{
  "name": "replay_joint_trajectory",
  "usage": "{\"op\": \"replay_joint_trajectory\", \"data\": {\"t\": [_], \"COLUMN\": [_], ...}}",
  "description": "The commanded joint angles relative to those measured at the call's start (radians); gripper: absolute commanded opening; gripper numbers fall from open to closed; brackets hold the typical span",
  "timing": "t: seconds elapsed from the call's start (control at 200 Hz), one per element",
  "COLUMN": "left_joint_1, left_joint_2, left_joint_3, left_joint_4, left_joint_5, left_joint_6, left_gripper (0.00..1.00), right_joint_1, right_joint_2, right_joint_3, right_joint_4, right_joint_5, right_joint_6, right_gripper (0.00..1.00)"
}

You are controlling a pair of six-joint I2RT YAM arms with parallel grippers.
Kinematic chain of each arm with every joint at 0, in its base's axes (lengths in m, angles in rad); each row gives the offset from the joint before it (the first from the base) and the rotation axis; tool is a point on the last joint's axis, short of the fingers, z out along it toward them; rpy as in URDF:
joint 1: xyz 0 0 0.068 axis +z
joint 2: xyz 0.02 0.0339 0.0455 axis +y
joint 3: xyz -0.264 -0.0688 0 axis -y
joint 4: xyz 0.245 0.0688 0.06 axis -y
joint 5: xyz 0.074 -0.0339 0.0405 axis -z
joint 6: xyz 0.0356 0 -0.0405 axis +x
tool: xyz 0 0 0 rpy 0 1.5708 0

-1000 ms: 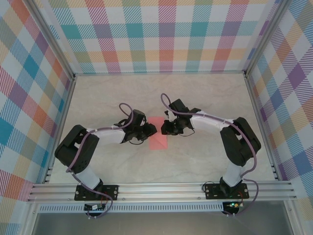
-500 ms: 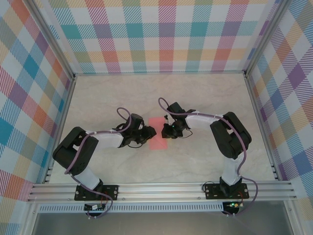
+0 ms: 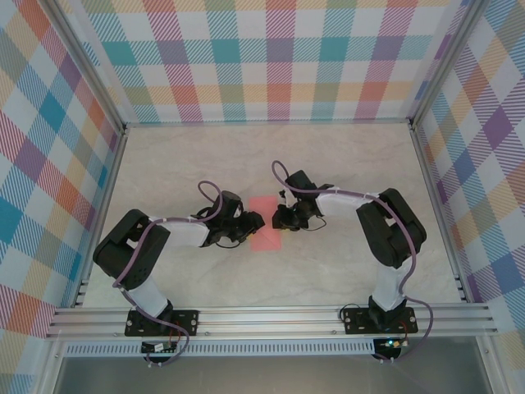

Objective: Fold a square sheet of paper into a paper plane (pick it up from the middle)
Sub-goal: Fold the triangle a second time at the center of the table, then turn over the paper at the center of the table.

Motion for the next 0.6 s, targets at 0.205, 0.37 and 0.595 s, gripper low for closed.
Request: {"op": "replay_joint_trajectory", "data": {"t": [0.205,0.37,0.595], "left_joint_1": [-0.019,-0.019,-0.019], "left_joint_2": [0.016,0.016,0.029], "left_joint_3": [0.029,0.037,0.061], "left_joint_4": [0.027,0.035,0.034], "left_joint_5": [0.01,0.014,0.009], "left_joint_6": [0.012,0.025,0.05], "left_gripper": [0.39,0.36,0.3], "right_joint_1": [-0.007,-0.009,-0.01], "right_joint_2": [-0.065,-0.092,-0.13], "right_joint_3": [-0.036,-0.046,-0.068], "right_joint_4": [0.033,0.031,0.034], "right_joint_5": [-0.02,-0.015,-0.003], "right_joint_6": [0.018,0.018,0.027], "right_gripper": [0.23,0.23,0.24]}}
